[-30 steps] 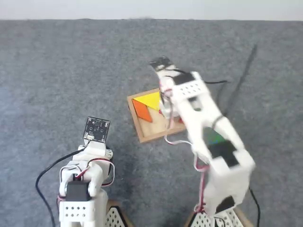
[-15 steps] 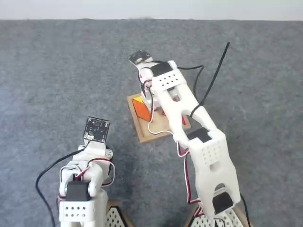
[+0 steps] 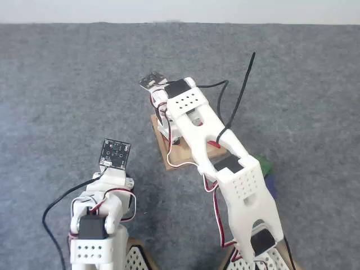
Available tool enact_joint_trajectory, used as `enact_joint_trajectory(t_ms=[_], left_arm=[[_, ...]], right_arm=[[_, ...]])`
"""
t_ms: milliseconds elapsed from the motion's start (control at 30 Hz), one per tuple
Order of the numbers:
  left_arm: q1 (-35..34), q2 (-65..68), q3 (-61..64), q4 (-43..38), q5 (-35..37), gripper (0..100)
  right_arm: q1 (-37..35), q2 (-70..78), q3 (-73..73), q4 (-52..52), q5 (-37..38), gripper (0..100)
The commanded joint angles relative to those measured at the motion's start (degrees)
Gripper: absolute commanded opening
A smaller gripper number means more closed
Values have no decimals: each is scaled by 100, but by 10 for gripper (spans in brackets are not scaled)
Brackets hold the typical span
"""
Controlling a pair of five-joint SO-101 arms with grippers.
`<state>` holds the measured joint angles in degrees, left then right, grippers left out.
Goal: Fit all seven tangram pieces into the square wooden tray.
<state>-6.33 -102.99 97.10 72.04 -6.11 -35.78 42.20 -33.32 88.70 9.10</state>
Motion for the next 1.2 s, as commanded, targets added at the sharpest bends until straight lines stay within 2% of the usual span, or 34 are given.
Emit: enact_joint_trajectory(t_ms=[0,167,267,433,500,633,800,1000,1067,1167], left_arm=[[-18,-114,-66,26,53,13],[-18,-114,-66,26,53,13],[-18,-114,-66,26,53,13],[-18,-114,-66,26,53,13],[-18,-114,-66,26,53,13],[-18,-114,-66,26,53,13],[-18,-114,-66,26,53,13],[-18,-114,-66,26,53,13],[-18,-114,-66,26,53,13],[-18,-114,-66,26,53,13]], right_arm=[[-40,-92,-343,-48,70,226],[-40,-92,-343,-57,176,374],[-48,-110,-343,-66,492,386],[198,-637,-404,-75,501,384],[418,-1147,-404,48,492,351],[602,-2193,-97,215,536,193],[409,-3565,1925,-549,800,103],[479,-5991,5785,-3081,862,102],[567,-6325,6804,-3811,888,102],[541,-6202,7288,-3978,1108,98]])
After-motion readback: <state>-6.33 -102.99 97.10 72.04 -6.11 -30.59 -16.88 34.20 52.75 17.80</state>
